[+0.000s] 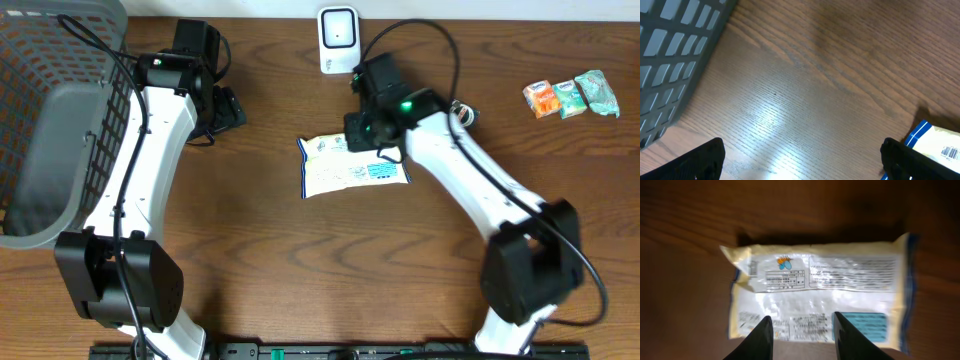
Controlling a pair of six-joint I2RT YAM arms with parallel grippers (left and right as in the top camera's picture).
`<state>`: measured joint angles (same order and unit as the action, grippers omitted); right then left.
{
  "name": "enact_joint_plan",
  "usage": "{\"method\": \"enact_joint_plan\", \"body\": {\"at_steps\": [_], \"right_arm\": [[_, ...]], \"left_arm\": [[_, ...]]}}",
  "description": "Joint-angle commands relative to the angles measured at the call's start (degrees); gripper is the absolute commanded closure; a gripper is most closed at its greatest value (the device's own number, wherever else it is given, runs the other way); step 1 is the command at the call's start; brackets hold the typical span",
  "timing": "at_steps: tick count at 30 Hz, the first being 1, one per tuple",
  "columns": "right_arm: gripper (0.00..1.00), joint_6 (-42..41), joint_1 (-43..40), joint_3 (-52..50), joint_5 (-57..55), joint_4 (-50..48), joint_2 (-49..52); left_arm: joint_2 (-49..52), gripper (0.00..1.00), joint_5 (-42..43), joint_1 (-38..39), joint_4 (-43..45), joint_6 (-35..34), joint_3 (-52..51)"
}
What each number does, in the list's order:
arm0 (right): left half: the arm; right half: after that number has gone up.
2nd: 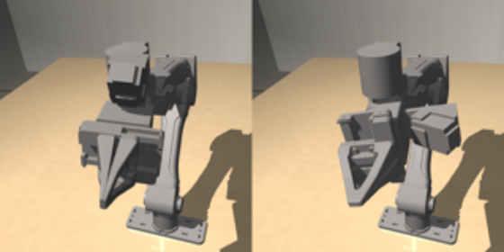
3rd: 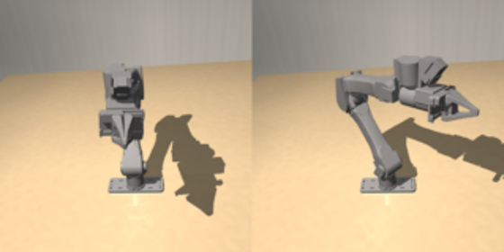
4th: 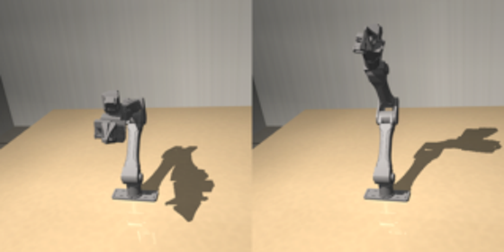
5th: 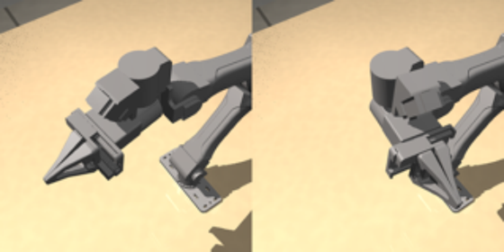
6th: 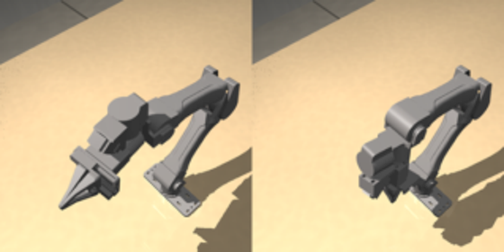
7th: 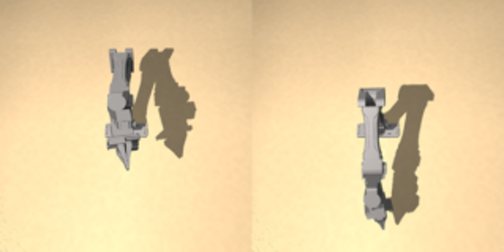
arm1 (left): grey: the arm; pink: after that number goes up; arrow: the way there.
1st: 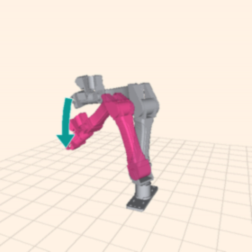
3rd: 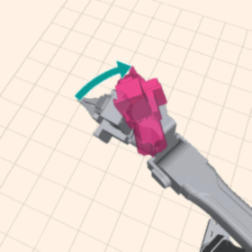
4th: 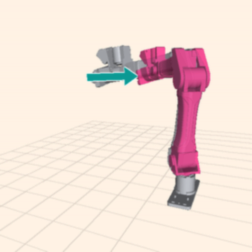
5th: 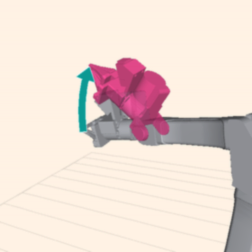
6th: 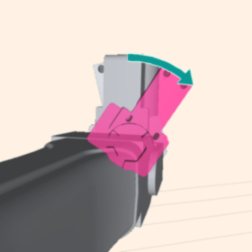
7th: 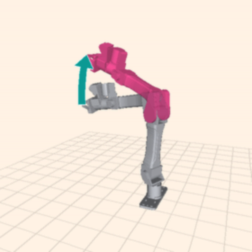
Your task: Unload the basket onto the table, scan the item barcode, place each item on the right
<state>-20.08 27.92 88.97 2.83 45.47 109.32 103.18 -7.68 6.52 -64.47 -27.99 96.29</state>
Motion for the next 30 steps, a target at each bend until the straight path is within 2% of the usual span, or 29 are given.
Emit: {"method": "enact_joint_plan", "body": {"at_steps": [1,6,9,13,21,24,27,30], "right_arm": [[0.66,-4.90,1.92,-1.05,-2.60,-1.09,7.48],[0.66,-6.21,3.54,-1.05,4.35,-3.54,14.88],[0.65,-6.01,4.09,-0.96,4.17,-2.86,15.02],[0.62,-5.99,3.17,0.98,2.95,1.01,11.28],[0.53,-2.97,-1.70,2.56,-6.29,7.80,-0.92],[0.34,-2.71,-2.82,2.54,-11.02,8.57,-1.75],[0.23,-0.83,-4.26,2.54,-14.93,8.41,-1.68],[0.03,-0.85,-7.08,2.54,-16.22,7.89,-1.64]], "left_arm": [[-0.28,0.02,-0.72,-0.20,-0.20,0.98,0.20],[-0.28,0.02,-0.72,-0.20,-0.20,0.98,0.20],[-0.28,0.02,-0.72,-0.20,-0.20,0.98,0.20],[-0.28,0.02,-0.72,-0.20,-0.20,0.98,0.20],[-0.28,0.02,-0.72,-0.20,-0.20,0.98,0.20],[-0.28,0.02,-0.72,-0.20,-0.20,0.98,0.20],[-0.28,0.02,-0.72,-0.20,-0.20,0.98,0.20],[-0.28,0.02,-0.72,-0.20,-0.20,0.98,0.20]]}}
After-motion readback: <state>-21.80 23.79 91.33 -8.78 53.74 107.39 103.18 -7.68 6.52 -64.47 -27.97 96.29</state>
